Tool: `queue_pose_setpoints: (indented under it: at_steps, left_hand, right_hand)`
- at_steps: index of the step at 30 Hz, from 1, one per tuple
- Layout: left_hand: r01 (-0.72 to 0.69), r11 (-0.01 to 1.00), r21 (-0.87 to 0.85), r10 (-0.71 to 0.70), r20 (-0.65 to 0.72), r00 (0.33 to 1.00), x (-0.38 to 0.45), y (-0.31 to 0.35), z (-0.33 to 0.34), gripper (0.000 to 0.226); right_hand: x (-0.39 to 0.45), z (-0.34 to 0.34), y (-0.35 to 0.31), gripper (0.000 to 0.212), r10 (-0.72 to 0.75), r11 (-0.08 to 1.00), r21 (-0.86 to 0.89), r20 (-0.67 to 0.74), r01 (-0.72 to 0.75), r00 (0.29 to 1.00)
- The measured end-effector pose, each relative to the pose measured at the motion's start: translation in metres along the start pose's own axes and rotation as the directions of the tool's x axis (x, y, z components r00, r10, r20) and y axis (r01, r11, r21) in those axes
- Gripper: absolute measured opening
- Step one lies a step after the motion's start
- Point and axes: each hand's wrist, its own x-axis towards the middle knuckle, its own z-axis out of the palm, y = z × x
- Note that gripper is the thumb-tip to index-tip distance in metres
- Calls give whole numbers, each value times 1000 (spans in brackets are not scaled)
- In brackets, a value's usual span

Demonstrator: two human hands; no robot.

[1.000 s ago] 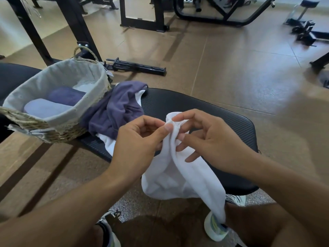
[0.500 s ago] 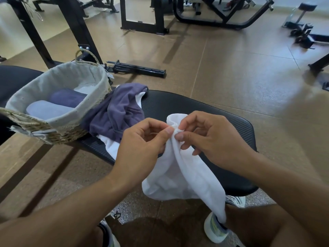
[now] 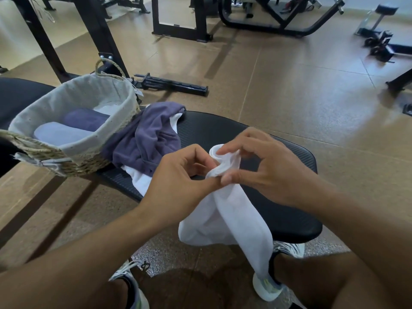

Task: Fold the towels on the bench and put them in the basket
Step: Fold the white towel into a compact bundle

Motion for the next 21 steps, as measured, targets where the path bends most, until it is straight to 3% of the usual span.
queue_pose_setpoints:
  at_steps: [2, 4, 6, 8, 10, 13, 18, 21]
  left_hand:
    - [-1, 999, -34, 5, 101, 995, 2, 3, -5, 25]
    - [25, 998, -64, -10, 217, 976, 3, 6, -11, 23]
    - [41, 995, -96, -10, 301, 953, 3, 7, -16, 22]
    - [34, 990, -140, 16, 337, 941, 3, 8, -19, 18]
    - [19, 982, -190, 45, 327, 944, 2, 10, -21, 14]
    - [4, 975, -221, 62, 294, 954, 0, 12, -23, 16]
    - [-28, 994, -106, 43, 144, 989, 3, 9, -20, 15]
    - [13, 995, -95, -2, 122, 993, 5, 6, -14, 17]
  right_hand:
    - [-1, -8, 4, 63, -50, 990, -126, 148, 69, 988]
    - [-3, -14, 5, 57, -86, 976, -177, 219, 127, 972]
    - [-7, -20, -1, 42, -110, 960, -230, 218, 161, 970]
    - [-14, -27, -6, 43, -169, 941, -269, 157, 207, 973]
    - [-20, -35, -13, 45, -162, 948, -258, 109, 185, 981]
    - [-26, -43, -16, 47, -39, 985, -160, 131, 60, 991]
    - [-25, -45, -14, 35, 32, 998, -59, 117, -26, 993]
    - [-26, -47, -15, 27, 33, 999, 37, 107, -38, 994]
